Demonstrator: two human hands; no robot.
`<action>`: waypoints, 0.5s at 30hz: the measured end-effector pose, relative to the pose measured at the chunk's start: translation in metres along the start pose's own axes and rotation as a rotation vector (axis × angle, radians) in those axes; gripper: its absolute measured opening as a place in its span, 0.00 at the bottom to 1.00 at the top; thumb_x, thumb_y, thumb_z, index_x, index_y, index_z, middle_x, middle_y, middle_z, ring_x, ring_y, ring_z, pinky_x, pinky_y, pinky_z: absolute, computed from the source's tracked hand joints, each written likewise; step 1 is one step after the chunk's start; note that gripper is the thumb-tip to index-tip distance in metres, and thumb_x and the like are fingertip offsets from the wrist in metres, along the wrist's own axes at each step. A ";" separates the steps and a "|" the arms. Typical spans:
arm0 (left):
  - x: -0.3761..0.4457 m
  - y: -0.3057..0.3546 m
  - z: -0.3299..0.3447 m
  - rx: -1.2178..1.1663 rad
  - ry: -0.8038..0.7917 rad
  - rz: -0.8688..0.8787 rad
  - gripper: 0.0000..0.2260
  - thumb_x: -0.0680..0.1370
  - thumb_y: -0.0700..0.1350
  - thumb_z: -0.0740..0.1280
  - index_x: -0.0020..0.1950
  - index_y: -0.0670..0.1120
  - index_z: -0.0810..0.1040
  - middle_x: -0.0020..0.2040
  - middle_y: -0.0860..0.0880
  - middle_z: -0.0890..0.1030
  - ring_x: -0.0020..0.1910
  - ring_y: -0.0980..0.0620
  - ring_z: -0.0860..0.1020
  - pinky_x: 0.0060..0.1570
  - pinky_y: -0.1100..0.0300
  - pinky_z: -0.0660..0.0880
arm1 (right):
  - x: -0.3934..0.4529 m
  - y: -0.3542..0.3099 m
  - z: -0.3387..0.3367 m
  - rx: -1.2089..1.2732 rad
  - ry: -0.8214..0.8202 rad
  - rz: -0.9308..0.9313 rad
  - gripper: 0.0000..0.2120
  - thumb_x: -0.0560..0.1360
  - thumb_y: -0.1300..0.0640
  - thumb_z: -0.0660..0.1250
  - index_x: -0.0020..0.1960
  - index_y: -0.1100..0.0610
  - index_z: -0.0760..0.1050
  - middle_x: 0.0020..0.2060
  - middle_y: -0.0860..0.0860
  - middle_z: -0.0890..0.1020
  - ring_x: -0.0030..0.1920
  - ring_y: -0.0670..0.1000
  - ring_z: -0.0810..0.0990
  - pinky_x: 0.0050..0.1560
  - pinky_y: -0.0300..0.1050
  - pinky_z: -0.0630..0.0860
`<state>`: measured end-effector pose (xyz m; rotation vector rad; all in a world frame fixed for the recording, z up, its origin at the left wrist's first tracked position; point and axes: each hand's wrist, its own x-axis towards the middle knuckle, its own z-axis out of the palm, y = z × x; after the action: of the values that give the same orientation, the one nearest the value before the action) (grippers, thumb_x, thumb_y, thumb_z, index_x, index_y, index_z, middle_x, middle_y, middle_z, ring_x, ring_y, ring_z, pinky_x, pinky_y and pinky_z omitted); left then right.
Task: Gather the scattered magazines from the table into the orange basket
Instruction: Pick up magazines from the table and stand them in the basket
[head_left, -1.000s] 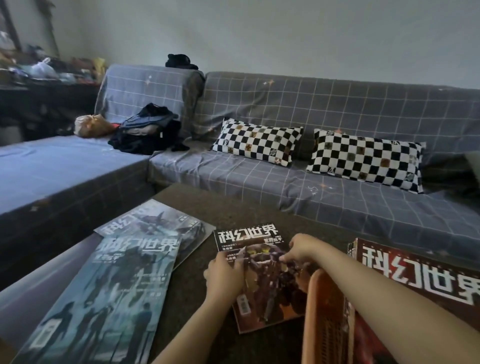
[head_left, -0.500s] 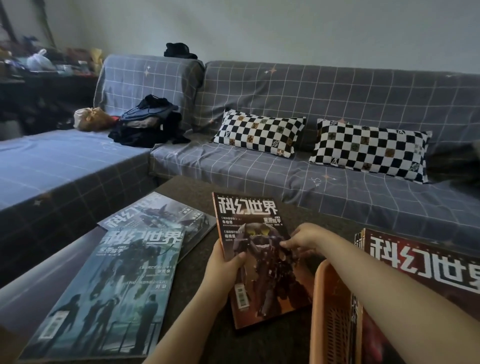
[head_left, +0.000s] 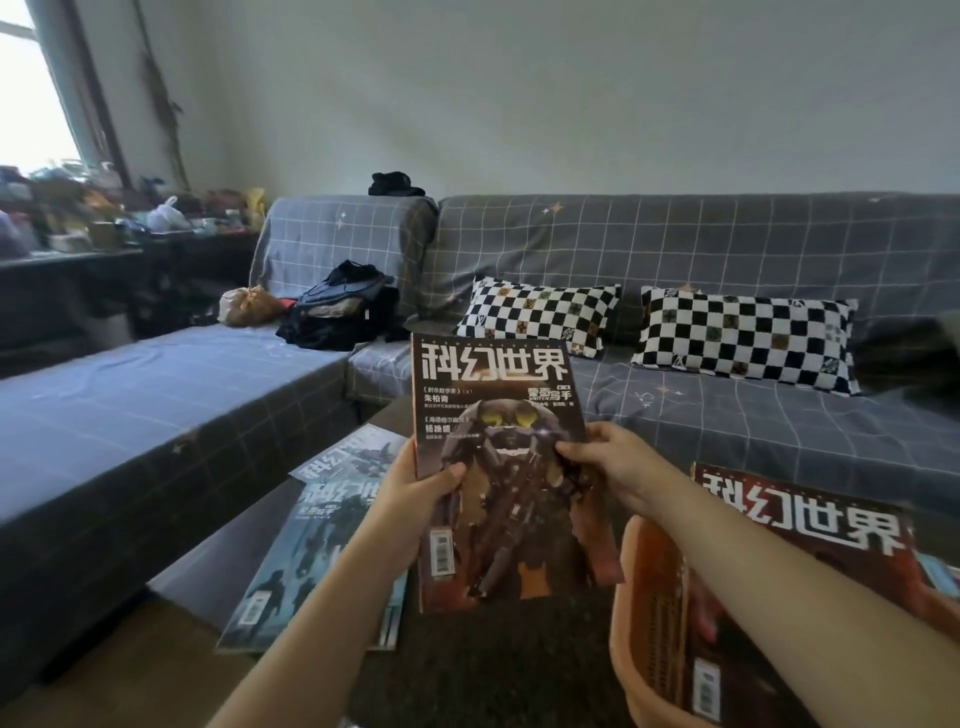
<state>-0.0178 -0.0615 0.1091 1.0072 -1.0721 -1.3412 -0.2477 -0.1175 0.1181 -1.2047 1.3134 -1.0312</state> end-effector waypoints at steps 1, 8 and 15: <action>-0.008 0.006 0.003 -0.008 -0.029 0.003 0.13 0.77 0.33 0.65 0.60 0.43 0.72 0.50 0.39 0.82 0.46 0.41 0.82 0.46 0.47 0.78 | -0.012 -0.004 -0.003 0.038 -0.029 -0.007 0.20 0.69 0.60 0.72 0.58 0.61 0.72 0.48 0.58 0.83 0.49 0.57 0.82 0.47 0.50 0.77; -0.050 0.021 0.046 -0.026 -0.141 -0.038 0.17 0.77 0.32 0.65 0.64 0.41 0.70 0.57 0.34 0.79 0.49 0.38 0.80 0.53 0.41 0.76 | -0.090 -0.013 -0.044 0.147 0.005 -0.029 0.13 0.70 0.64 0.70 0.54 0.59 0.74 0.45 0.59 0.85 0.47 0.59 0.83 0.47 0.53 0.79; -0.056 -0.007 0.114 0.012 -0.280 -0.094 0.14 0.76 0.31 0.65 0.60 0.43 0.73 0.49 0.40 0.84 0.42 0.44 0.83 0.40 0.52 0.80 | -0.150 0.005 -0.107 0.198 0.214 -0.032 0.13 0.70 0.64 0.70 0.53 0.57 0.75 0.44 0.60 0.85 0.45 0.59 0.83 0.44 0.51 0.79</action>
<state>-0.1277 -0.0004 0.1276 0.9049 -1.2536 -1.5876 -0.3600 0.0263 0.1443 -0.9895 1.3222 -1.3104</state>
